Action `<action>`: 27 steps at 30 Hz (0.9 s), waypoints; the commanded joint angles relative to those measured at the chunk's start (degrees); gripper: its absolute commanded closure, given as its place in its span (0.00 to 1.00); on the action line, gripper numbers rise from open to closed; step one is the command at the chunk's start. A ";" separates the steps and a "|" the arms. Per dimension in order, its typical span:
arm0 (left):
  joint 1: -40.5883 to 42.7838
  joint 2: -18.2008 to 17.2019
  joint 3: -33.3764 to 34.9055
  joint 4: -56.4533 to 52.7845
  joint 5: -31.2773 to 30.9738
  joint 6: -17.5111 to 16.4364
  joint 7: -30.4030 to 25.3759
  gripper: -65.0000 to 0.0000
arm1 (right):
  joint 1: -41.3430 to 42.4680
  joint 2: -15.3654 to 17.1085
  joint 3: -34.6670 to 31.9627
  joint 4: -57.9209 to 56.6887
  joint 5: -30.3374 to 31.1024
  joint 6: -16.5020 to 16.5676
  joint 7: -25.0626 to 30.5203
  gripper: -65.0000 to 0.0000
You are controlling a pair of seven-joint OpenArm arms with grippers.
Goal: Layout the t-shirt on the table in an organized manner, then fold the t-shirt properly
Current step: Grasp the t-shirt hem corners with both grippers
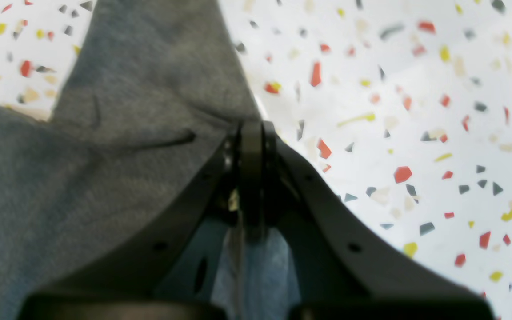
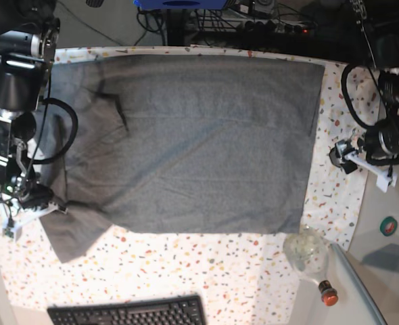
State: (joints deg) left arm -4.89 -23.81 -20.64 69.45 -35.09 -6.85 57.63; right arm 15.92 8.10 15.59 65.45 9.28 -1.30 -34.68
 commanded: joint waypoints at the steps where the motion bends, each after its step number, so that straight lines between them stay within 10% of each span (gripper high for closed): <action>1: -3.51 -1.11 2.40 -1.54 0.76 -0.22 -0.97 0.19 | 1.18 0.65 0.27 2.37 0.00 -0.15 0.52 1.00; 8: -12.74 -0.67 17.61 -20.09 2.61 -0.22 -15.65 0.21 | -2.60 0.65 0.36 8.18 0.00 -0.15 0.08 1.00; 21: -11.95 3.37 20.34 -20.53 2.70 -0.31 -17.05 0.22 | -4.98 0.91 0.36 9.05 -0.09 -0.15 0.08 1.00; 27: -11.95 3.81 20.42 -20.70 2.52 -0.31 -17.05 0.52 | -4.98 0.91 0.36 9.05 -0.09 -0.15 0.08 1.00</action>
State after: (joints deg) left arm -16.64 -20.58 -0.58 48.71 -30.50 -5.96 38.02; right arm 9.65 8.21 15.77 73.41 8.97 -1.30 -35.83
